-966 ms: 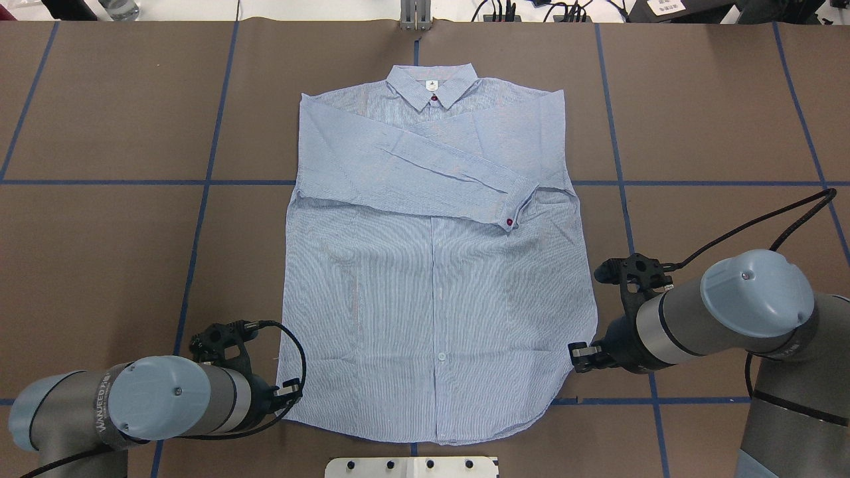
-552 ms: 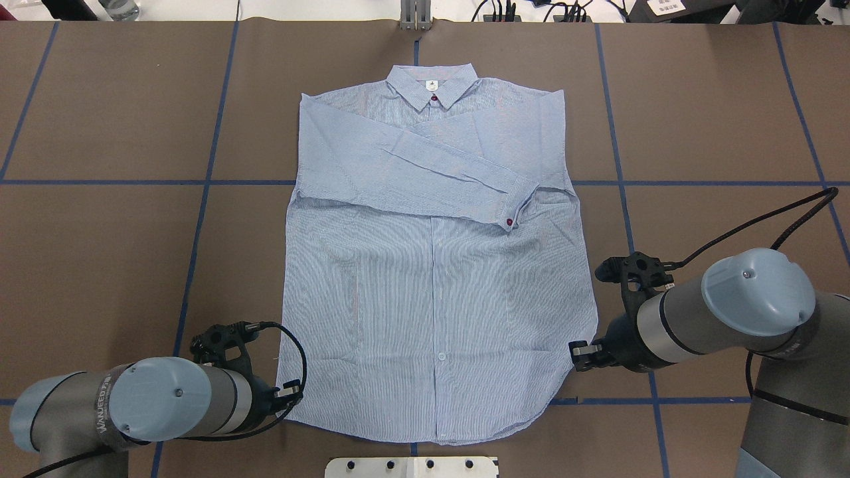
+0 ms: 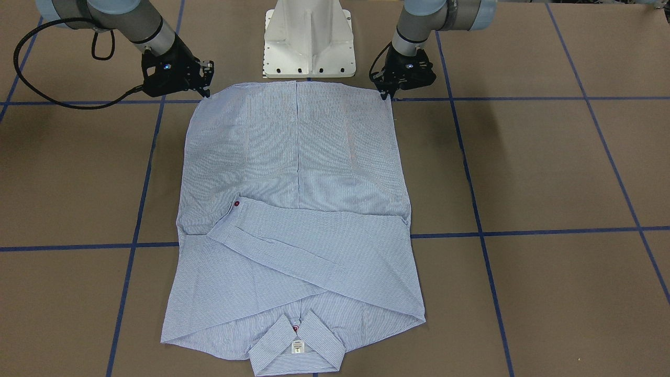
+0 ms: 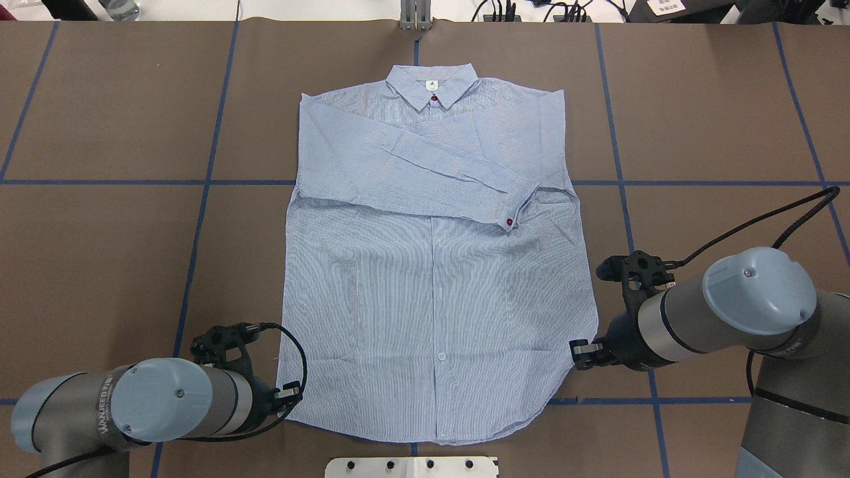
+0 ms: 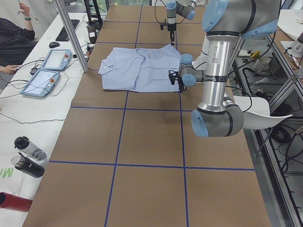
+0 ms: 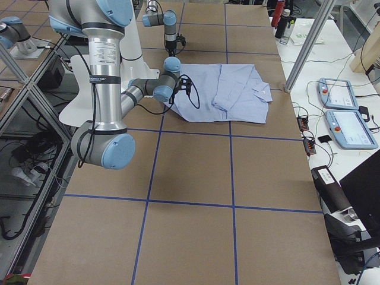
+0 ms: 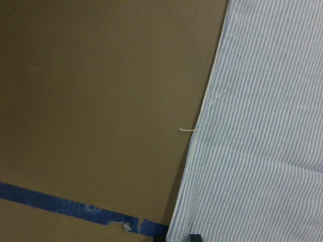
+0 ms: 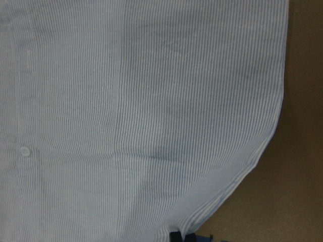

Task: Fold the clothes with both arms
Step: 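Lower both grippers onto the two hem corners and close them, then lift the hem corners with both grippers and pull them slightly outward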

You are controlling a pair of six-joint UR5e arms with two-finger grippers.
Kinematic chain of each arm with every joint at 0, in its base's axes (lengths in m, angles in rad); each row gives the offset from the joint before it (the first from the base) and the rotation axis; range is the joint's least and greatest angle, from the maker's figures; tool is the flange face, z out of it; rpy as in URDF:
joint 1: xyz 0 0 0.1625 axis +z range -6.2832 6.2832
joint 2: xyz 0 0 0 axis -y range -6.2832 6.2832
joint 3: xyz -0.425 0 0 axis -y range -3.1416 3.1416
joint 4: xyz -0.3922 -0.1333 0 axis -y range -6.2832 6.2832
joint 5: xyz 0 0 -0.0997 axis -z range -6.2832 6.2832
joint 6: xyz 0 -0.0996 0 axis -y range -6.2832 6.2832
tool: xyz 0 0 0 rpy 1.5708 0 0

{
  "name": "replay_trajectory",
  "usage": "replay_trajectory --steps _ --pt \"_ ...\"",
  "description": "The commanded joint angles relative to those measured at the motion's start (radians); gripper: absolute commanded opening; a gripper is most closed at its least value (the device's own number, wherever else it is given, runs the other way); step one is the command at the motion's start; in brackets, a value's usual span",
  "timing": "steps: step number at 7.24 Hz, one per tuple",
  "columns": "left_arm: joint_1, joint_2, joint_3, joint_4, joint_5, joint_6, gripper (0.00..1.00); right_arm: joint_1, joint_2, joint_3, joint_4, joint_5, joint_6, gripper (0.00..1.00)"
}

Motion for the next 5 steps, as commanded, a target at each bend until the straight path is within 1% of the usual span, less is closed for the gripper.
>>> replay_trajectory --steps 1,2,3,4,5 --pt "-0.001 0.0 0.0 0.0 0.0 0.0 0.0 0.002 -0.001 -0.001 0.0 0.0 0.0 0.0" --pt "-0.001 -0.003 -0.002 0.0 -0.002 0.0 0.0 0.009 -0.001 -0.001 0.0 0.014 0.0 0.0" --pt "-0.001 -0.003 -0.013 0.0 -0.002 -0.021 0.0 0.032 -0.002 -0.001 -0.002 0.047 0.0 0.0" --pt "-0.007 -0.002 -0.043 0.0 -0.005 -0.029 0.0 0.073 -0.009 0.002 -0.002 0.066 0.002 0.0" --pt "-0.013 0.012 -0.095 0.0 -0.008 -0.029 0.0 0.11 -0.012 0.008 -0.002 0.115 0.002 0.0"
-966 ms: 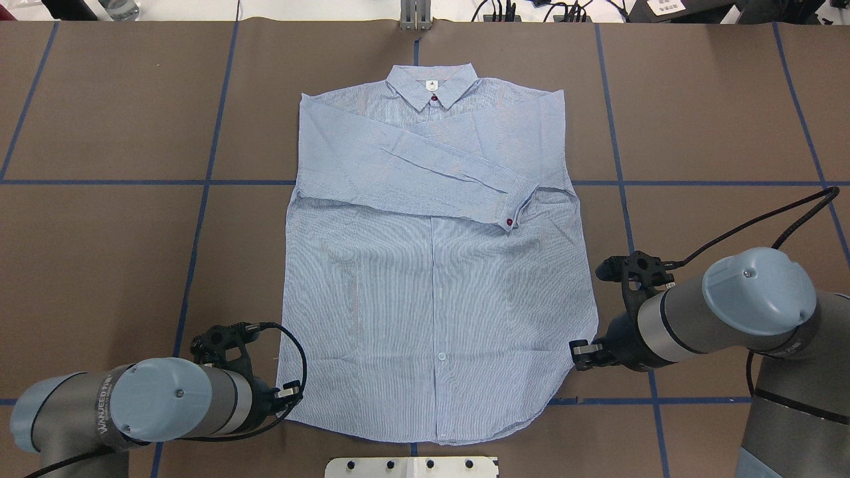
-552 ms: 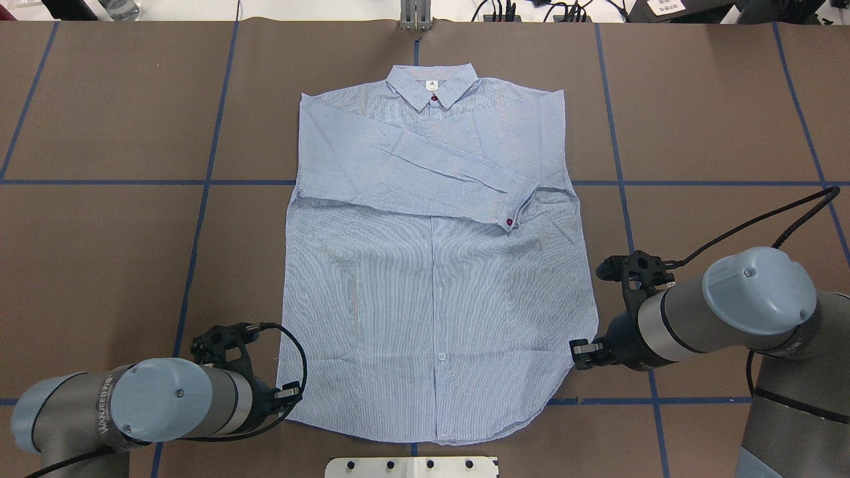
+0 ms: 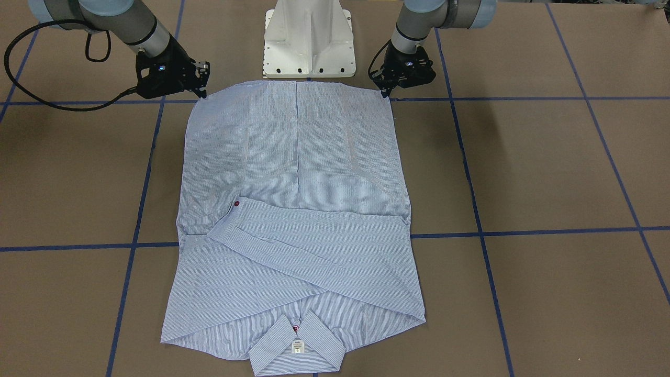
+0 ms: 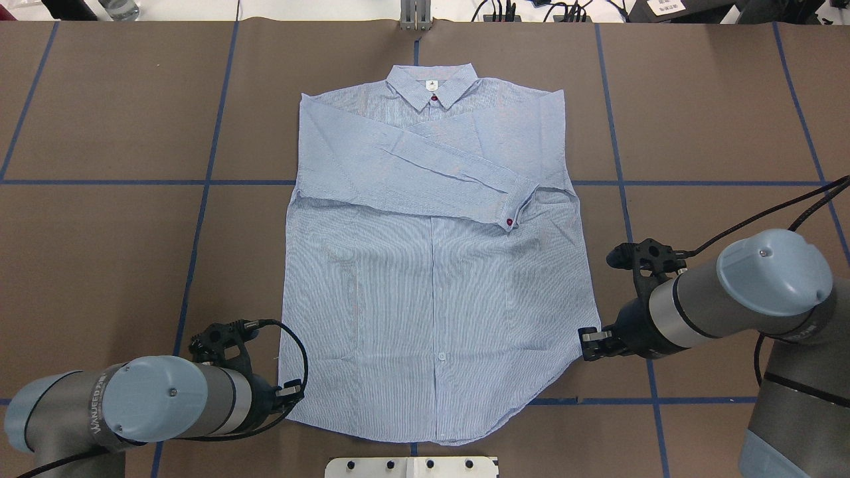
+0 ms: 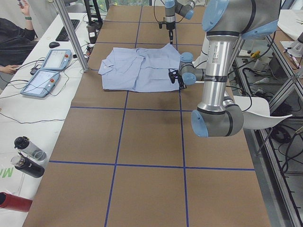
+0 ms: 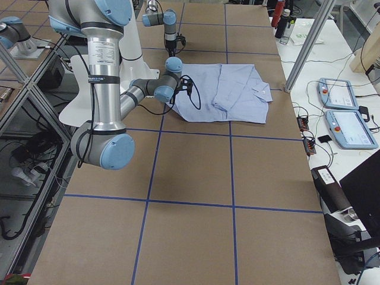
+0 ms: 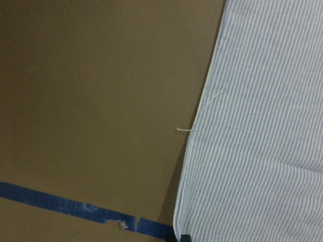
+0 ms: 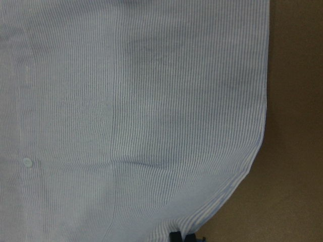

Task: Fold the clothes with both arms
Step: 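Lift the hem corners with both grippers and pull them slightly outward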

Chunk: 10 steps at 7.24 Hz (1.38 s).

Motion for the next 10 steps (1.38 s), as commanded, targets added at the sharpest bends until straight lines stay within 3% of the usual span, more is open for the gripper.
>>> replay_trajectory --steps 1,4,10 --pt "-0.013 0.014 -0.085 0.0 -0.005 -0.005 0.0 0.09 -0.002 -0.002 -0.003 0.107 0.001 0.0" --pt "-0.102 0.002 -0.086 -0.002 -0.008 0.015 0.0 0.129 -0.002 -0.005 -0.005 0.126 0.001 0.0" --pt "-0.16 -0.001 -0.087 -0.015 -0.053 0.001 0.0 0.168 -0.003 -0.003 -0.005 0.126 0.002 0.0"
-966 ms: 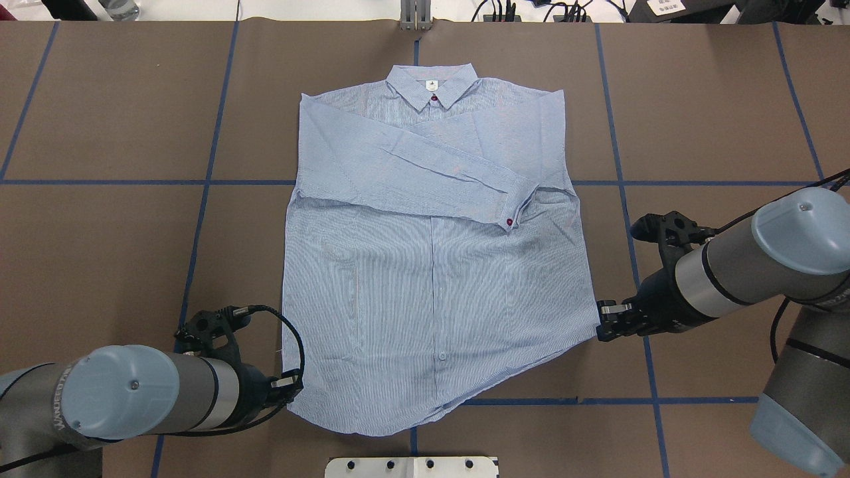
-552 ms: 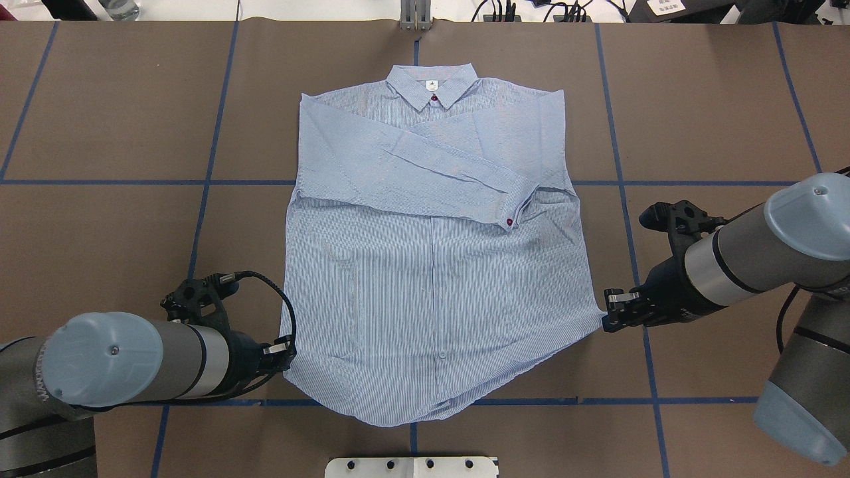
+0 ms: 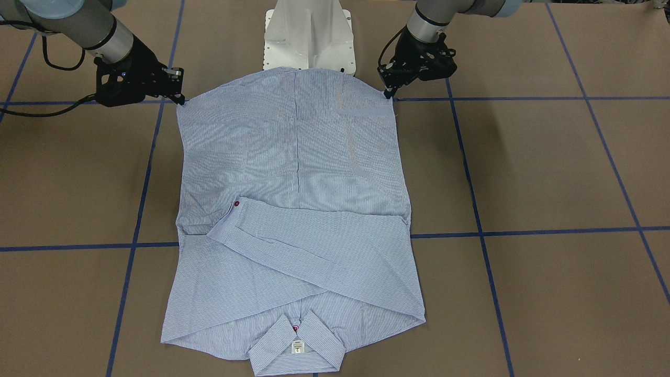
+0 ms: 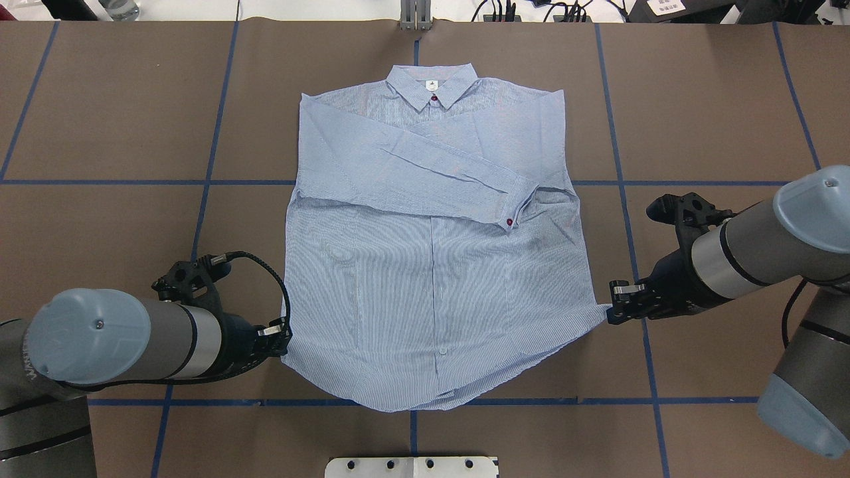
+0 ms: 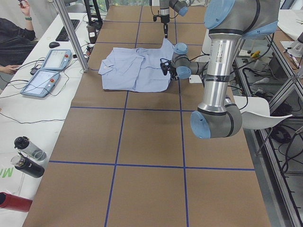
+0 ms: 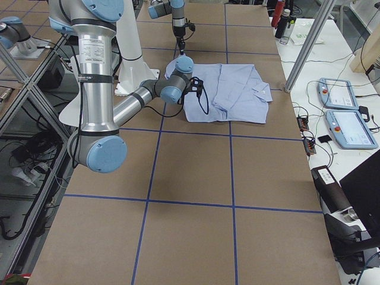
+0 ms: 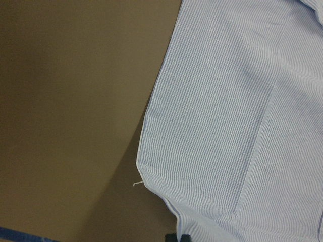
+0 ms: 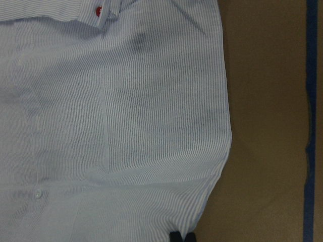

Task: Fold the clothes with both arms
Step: 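Lift the hem corners with both grippers and pull them slightly outward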

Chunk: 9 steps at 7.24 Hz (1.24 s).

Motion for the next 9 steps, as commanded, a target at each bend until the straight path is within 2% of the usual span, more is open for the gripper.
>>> replay_trajectory --steps 1,9 --pt "-0.007 0.001 0.0 -0.002 -0.003 -0.011 0.0 0.021 -0.001 0.0 0.0 0.0 0.002 0.0" --pt "-0.043 0.018 -0.016 -0.002 -0.033 -0.042 0.0 0.076 -0.016 -0.003 -0.001 0.044 0.003 0.0"
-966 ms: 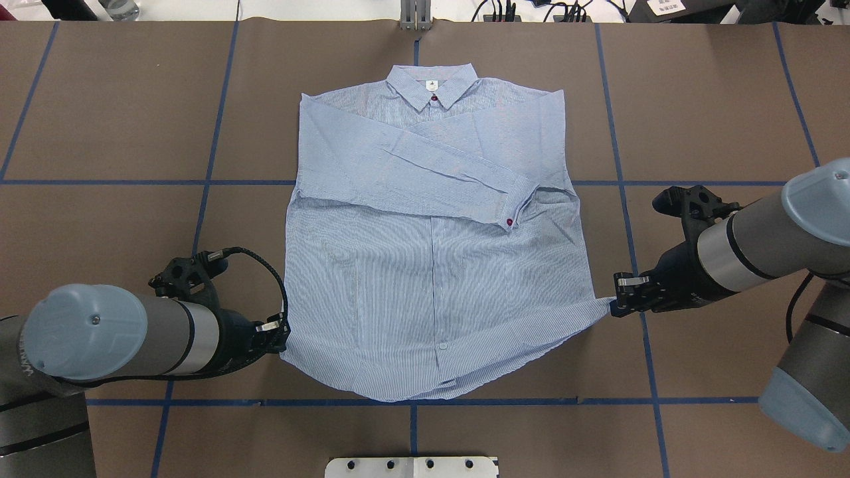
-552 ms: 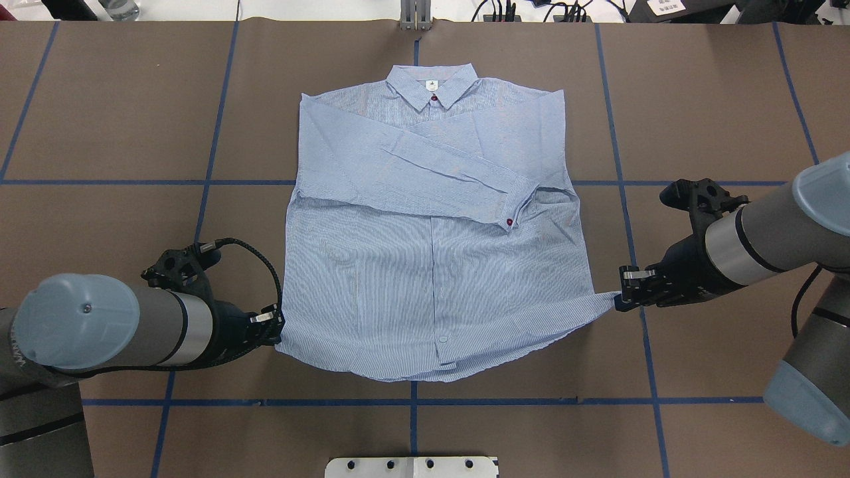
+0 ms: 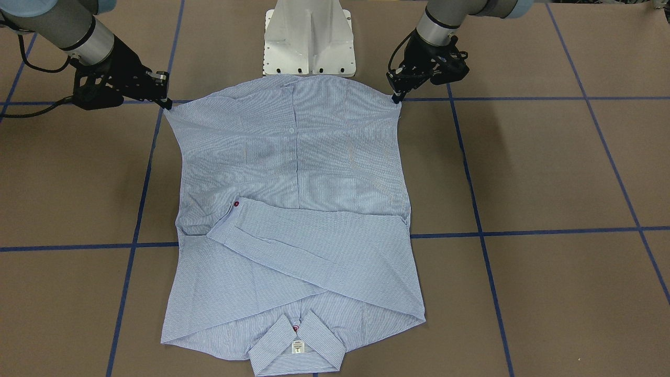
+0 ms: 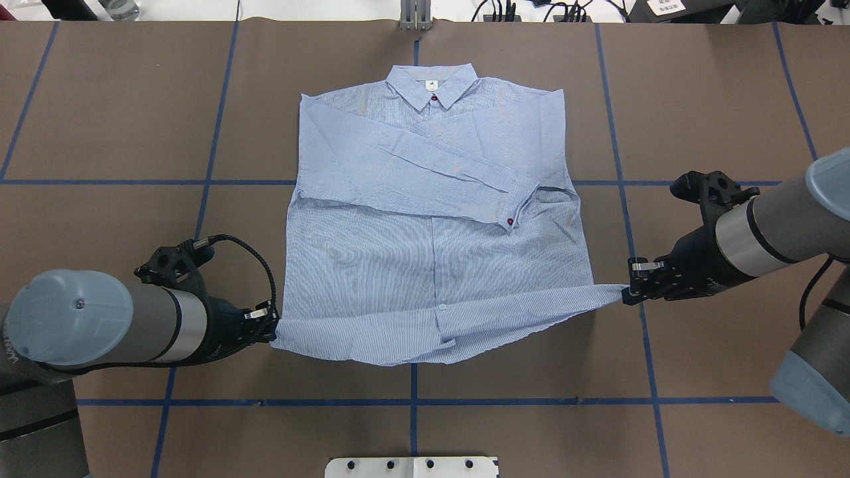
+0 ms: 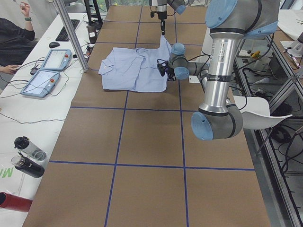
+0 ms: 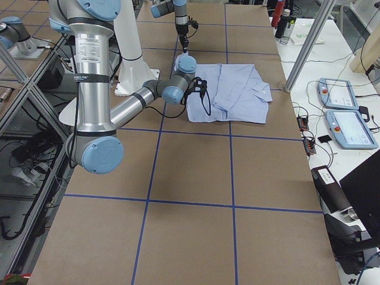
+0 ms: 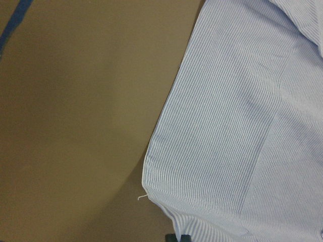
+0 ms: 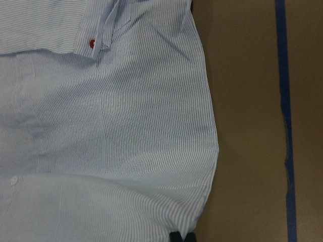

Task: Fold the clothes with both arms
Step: 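Lift the hem corners with both grippers and pull them slightly outward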

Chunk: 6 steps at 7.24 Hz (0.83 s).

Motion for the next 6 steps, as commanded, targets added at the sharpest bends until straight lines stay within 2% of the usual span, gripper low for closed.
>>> replay_trajectory --steps 1,4,6 --pt "0.0 0.001 -0.017 0.0 -0.021 -0.022 0.0 0.004 -0.006 -0.001 0.0 0.004 0.001 0.0" --pt "-0.009 -0.002 -0.019 0.0 -0.023 -0.023 0.0 0.03 0.0 -0.001 0.001 0.002 0.001 0.0" --pt "-0.075 -0.016 -0.011 -0.002 -0.023 -0.008 0.0 0.087 0.036 -0.043 0.006 -0.004 0.002 0.0"
